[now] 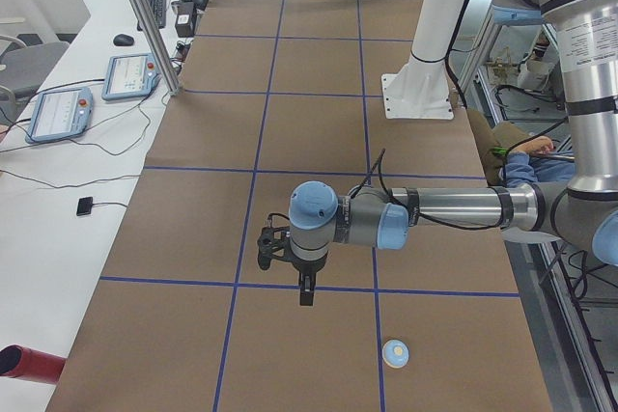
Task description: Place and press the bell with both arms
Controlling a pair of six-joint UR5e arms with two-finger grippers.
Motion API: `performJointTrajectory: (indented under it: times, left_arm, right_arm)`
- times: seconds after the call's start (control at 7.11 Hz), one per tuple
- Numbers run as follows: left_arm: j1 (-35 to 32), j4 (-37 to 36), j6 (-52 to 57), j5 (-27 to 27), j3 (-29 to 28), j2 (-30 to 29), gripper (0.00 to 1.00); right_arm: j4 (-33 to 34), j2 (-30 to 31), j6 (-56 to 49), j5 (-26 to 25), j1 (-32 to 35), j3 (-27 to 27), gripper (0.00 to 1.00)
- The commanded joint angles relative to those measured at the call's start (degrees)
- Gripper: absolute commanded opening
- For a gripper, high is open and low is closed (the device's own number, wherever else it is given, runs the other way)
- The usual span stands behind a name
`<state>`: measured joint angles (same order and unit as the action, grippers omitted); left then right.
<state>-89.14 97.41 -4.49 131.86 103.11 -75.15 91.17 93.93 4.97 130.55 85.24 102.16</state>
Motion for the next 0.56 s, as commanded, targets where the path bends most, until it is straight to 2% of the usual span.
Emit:
performJointTrajectory:
  times: [0.0, 0.42]
  left_arm:
    - [0.2, 3.54, 1.49, 0.41, 0.17, 1.65, 1.0]
    - [0.55, 5.06, 1.06, 3.3, -0.44, 3.16, 1.0]
  right_arm:
    - [3.56, -0.33, 0.04, 0.23, -0.78, 1.36, 1.0]
    - [3.31, 0.29, -0.04, 0.67, -0.87, 1.37, 1.0]
